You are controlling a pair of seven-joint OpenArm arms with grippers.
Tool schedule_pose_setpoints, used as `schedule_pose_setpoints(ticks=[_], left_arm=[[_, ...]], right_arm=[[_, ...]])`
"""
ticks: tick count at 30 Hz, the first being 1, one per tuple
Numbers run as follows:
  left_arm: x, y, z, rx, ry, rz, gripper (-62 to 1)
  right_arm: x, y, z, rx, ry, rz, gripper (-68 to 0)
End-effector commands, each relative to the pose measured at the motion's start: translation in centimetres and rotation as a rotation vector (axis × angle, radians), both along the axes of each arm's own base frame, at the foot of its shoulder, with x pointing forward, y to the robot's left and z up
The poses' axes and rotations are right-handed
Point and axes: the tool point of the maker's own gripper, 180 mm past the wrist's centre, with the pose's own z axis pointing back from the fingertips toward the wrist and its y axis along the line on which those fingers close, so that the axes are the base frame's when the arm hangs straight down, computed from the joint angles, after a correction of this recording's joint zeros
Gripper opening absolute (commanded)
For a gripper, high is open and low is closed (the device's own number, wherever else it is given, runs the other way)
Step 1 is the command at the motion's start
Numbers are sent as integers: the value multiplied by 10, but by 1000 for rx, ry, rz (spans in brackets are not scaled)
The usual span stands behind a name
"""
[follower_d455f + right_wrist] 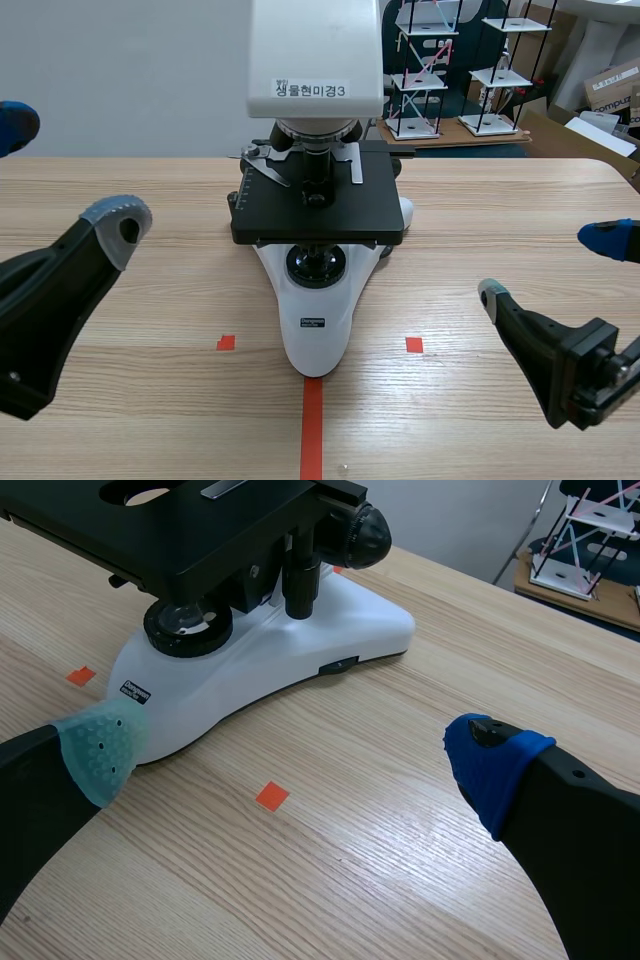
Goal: Point at the stage clip
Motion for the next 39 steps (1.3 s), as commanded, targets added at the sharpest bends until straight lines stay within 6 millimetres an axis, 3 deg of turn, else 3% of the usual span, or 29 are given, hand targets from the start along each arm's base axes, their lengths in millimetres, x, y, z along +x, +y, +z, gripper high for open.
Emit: schedule_pose_setpoints(ticks=[1, 25, 27, 30, 33, 35, 39], left_arm=[[-1, 0, 5, -26, -8, 4, 14], [-1, 0, 2, -16, 5, 7, -1], [-1, 1, 1, -14, 7, 8, -128], [1, 2, -9, 9, 40, 16, -370], [2, 6, -19, 33, 72, 26, -528], [2, 8, -26, 53, 92, 24, -581], [2, 10, -35, 107, 112, -9, -582]], right_arm=[[3, 0, 12, 5, -40, 3, -19], [3, 0, 12, 5, -40, 3, -19], [3, 0, 12, 5, -40, 3, -19], [3, 0, 12, 5, -40, 3, -19], [3, 0, 12, 5, -40, 3, -19], [3, 0, 12, 5, -40, 3, -19], [3, 0, 12, 5, -40, 3, -19]])
